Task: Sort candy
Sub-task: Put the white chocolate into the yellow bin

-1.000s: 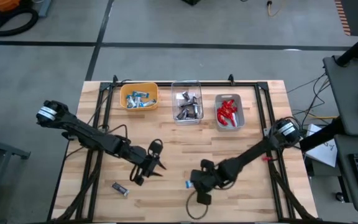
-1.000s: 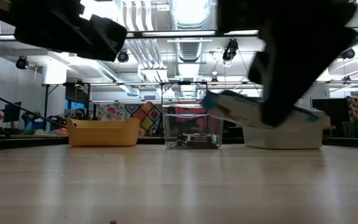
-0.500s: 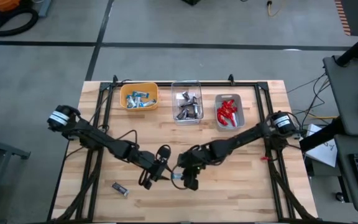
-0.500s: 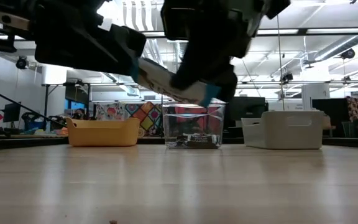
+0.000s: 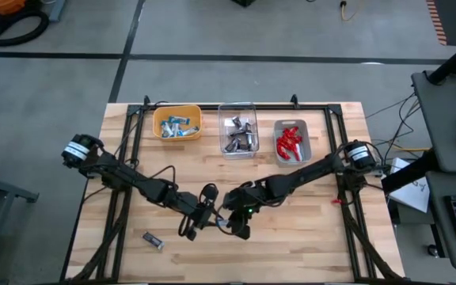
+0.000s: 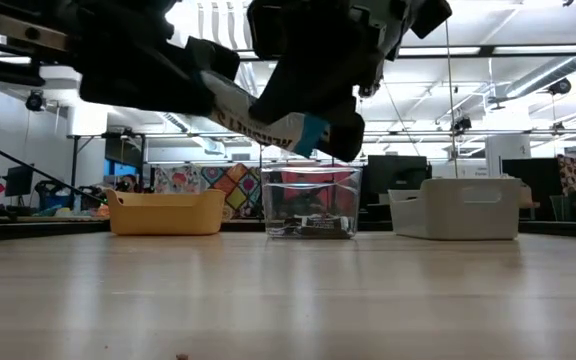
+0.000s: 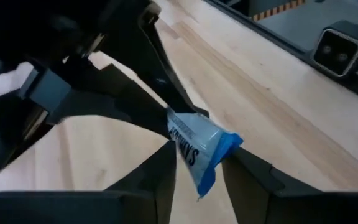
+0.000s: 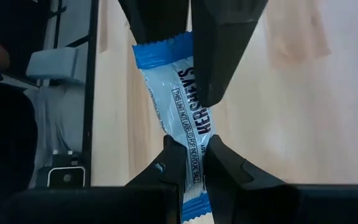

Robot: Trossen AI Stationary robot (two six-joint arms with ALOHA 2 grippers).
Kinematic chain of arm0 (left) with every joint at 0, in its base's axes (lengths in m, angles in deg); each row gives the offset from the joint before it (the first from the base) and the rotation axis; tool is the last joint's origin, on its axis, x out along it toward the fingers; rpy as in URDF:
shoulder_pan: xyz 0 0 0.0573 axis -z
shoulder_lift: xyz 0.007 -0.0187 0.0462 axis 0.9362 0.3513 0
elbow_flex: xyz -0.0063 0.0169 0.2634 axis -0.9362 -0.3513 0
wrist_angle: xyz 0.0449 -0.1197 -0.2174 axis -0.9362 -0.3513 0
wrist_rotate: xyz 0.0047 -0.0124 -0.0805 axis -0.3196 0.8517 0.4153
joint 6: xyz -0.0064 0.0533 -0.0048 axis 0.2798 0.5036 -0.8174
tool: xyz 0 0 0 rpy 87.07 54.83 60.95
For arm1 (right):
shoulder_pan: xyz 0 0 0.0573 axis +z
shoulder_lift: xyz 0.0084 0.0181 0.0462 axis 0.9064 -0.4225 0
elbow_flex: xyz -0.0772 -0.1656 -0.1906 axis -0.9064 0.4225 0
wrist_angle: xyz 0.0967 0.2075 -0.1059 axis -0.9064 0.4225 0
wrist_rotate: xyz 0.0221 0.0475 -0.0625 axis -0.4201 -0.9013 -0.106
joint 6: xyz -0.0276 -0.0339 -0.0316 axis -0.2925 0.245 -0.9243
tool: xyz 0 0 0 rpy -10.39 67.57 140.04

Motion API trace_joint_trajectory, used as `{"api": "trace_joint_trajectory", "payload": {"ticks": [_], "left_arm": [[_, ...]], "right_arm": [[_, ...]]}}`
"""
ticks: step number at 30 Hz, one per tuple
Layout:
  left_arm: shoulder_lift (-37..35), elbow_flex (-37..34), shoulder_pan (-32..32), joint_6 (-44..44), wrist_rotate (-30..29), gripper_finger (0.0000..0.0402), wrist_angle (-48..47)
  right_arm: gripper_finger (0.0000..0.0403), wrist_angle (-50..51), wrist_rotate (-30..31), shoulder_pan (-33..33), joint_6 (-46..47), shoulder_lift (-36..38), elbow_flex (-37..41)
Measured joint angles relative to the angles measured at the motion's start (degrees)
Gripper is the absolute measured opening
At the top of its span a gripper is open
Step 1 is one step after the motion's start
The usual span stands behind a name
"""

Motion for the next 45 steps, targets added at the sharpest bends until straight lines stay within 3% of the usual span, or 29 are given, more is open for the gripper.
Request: {"api": "trace_joint_trajectory", "payload": {"ticks": [8, 12, 19, 28, 34, 42, 45], "left_arm": [[0.01, -0.03, -0.04, 1.15, -0.73, 0.0012, 0.12], [0.01, -0.05, -0.11, 1.12, -0.96, 0.0015, -0.37], [-1.53, -0.07, -0.13, 0.88, -3.56, 0.0009, -3.75], [-10.00, -0.09, -1.55, -5.29, -14.53, 0.0008, -25.72], [-18.23, -0.11, -7.13, -12.18, -21.21, 0.0007, -43.81], [-30.28, -0.11, -19.10, -10.93, -31.97, 0.0007, -53.71], [-33.14, -0.11, -24.90, -8.85, -32.80, 0.0007, -54.17]], "right_arm": [[0.0038, 0.01, 0.24, -0.20, 0.13, -0.02, -0.03], [0.0054, 0.28, 0.06, -0.79, 0.60, -0.09, -0.01], [0.0127, 1.67, 0.25, -2.49, 0.63, -0.09, -0.01], [0.0192, 10.18, 0.33, -5.63, -2.21, 1.97, -0.01], [0.0193, 14.56, 0.52, -7.07, -4.45, 4.39, -0.01], [0.0190, 14.30, 3.95, -7.00, -8.53, 5.27, -0.01], [0.0190, 14.26, 5.37, -7.02, -9.60, 5.29, -0.01]]}}
